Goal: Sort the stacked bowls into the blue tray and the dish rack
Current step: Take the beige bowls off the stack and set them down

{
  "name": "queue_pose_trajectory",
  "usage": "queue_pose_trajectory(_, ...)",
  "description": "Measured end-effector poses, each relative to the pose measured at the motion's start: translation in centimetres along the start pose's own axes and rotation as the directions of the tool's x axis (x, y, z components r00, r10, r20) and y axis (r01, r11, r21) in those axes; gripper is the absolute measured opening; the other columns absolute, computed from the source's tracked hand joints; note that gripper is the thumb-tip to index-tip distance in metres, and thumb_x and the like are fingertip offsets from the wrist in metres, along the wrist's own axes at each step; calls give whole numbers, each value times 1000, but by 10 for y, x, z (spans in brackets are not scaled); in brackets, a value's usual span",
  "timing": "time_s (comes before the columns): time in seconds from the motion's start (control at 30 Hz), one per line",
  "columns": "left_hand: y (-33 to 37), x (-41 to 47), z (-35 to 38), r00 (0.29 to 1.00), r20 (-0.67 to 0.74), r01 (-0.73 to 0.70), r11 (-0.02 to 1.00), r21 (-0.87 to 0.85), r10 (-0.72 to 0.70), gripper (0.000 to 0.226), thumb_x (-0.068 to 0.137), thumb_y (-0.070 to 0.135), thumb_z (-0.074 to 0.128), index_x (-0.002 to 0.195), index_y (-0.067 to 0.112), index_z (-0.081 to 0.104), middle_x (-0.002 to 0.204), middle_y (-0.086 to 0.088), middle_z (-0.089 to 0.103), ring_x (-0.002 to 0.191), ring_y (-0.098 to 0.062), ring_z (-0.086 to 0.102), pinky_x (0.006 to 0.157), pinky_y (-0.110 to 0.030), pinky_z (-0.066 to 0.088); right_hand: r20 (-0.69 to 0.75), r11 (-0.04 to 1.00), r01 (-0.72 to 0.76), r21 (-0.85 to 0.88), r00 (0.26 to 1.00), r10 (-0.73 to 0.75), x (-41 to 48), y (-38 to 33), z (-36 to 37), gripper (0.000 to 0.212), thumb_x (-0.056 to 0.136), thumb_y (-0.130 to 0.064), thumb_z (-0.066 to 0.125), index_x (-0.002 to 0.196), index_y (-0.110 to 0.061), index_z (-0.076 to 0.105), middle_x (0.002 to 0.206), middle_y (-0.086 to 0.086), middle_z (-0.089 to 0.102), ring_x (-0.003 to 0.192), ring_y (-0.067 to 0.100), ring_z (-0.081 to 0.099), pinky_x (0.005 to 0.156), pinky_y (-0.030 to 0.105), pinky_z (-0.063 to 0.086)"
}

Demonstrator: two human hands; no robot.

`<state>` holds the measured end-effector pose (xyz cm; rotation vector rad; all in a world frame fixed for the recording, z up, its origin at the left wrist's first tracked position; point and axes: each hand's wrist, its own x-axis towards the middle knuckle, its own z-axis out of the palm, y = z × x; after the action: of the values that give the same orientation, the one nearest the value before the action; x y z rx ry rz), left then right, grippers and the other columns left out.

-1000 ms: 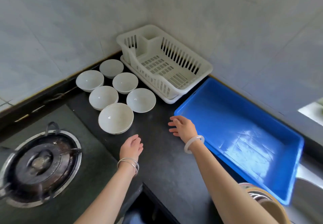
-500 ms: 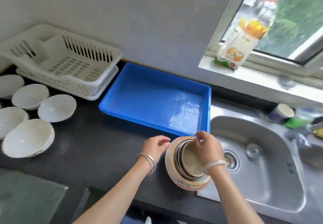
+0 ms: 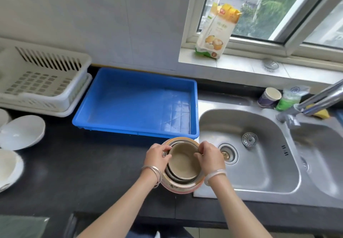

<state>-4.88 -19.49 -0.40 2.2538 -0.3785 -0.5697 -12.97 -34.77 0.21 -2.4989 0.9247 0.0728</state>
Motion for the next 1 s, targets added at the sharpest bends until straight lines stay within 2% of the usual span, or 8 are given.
queue_pose_trajectory(0.2, -1, 1, 0, 1000, -8, -4, 1000, -9, 4, 25, 85, 20, 62, 109, 18, 68, 108, -4, 61, 96, -14, 57, 82, -18, 39, 3, 996, 10, -84, 1000, -10, 3, -1, -4, 17, 90, -20, 54, 83, -18, 38, 97, 13, 68, 90, 33, 61, 64, 31, 34)
queue_pose_trajectory(0.33, 0, 2, 0, 1000, 3, 6, 1000, -3, -6, 22, 90, 25, 55, 104, 15, 69, 108, -5, 61, 94, -14, 56, 80, -21, 40, -4, 1000, 12, -17, 1000, -12, 7, 4, -15, 16, 90, -17, 51, 85, -17, 36, 90, 17, 68, 83, 37, 61, 60, 32, 32)
queue_pose_trajectory(0.5, 2, 3, 5, 1000, -6, 20, 999, 28, -19, 8, 84, 21, 63, 89, 15, 68, 103, 0, 57, 84, -10, 51, 74, -19, 38, -37, 980, -69, 187, 996, 77, 5, 14, -28, 6, 86, -12, 59, 90, -11, 55, 84, 15, 70, 79, 35, 62, 62, 32, 38)
queue_pose_trajectory(0.63, 7, 4, 8, 996, -90, 25, 999, 47, -21, 3, 83, 16, 64, 81, 13, 64, 96, 7, 48, 93, -12, 49, 77, -20, 39, -43, 970, -85, 226, 994, 98, 3, 21, -35, 11, 85, -11, 60, 93, -13, 67, 90, 8, 72, 86, 26, 65, 71, 30, 45)
queue_pose_trajectory(0.8, 15, 3, 8, 994, -107, 32, 999, 3, -32, 13, 87, 16, 57, 74, 18, 54, 73, 5, 57, 65, -9, 53, 52, -13, 37, -66, 960, -95, 263, 991, 116, 2, 24, -41, 13, 84, -11, 61, 94, -14, 68, 89, 9, 73, 79, 24, 64, 75, 32, 51)
queue_pose_trajectory(0.93, 17, 4, 2, 991, -122, 53, 997, -49, -59, 12, 86, 15, 57, 75, 12, 56, 73, 2, 61, 66, -11, 55, 55, -18, 42, -54, 948, -90, 305, 992, 111, 1, 19, -45, 14, 84, -12, 60, 96, -13, 68, 88, 11, 73, 80, 27, 66, 77, 44, 55)
queue_pose_trajectory(1.0, 17, 5, -6, 988, -143, 50, 995, -85, -62, 12, 85, 14, 58, 74, 10, 57, 74, 1, 62, 66, -11, 55, 55, -17, 41, -33, 927, -85, 366, 994, 104, 1, 14, -48, 15, 84, -12, 60, 96, -13, 69, 87, 10, 72, 79, 28, 67, 75, 47, 57)
